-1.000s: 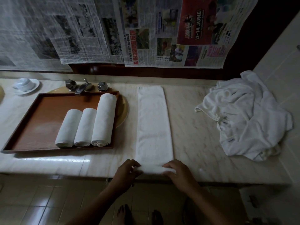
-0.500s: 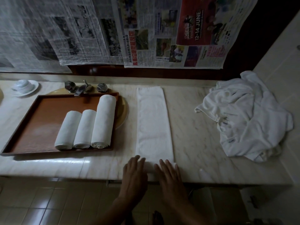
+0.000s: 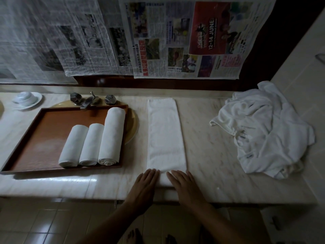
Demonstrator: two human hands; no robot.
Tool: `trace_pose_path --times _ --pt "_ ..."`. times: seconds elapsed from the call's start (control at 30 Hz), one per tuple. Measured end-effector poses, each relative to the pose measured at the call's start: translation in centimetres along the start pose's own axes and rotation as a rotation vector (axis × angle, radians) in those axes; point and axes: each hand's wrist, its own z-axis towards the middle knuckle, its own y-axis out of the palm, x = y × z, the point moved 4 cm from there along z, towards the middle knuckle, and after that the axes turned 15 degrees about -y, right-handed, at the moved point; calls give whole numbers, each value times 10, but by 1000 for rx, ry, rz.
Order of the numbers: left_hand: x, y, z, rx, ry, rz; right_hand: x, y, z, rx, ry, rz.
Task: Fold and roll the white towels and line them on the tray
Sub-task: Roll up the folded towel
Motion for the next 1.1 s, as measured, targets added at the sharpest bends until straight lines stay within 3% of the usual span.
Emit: trace_pose_path --times 0.27,0.53,0.67,0.83,0.93,1.0,1.03,1.1 --pt "-12 -13 -27 -20 122 -166 -2 -13 -20 68 30 353" --pt "-20 -22 -35 -109 -101 -517 5 -24 -31 82 235 653" --pt "-13 -32 -32 -189 -249 -708 3 -22 -30 212 330 579" --pt "-9 -41 -27 -208 -341 -767 -32 -19 -27 288 270 111" --pt "-6 -37 -25 -181 -400 -740 -51 -4 -32 316 179 -28" --pt "-4 -39 -29 55 -396 -532 -50 4 -34 267 189 -36" --pt "2 -38 -33 168 -327 -382 -50 5 -35 251 181 -37" --pt "25 -30 -42 204 -154 -132 -50 6 -36 242 139 -28"
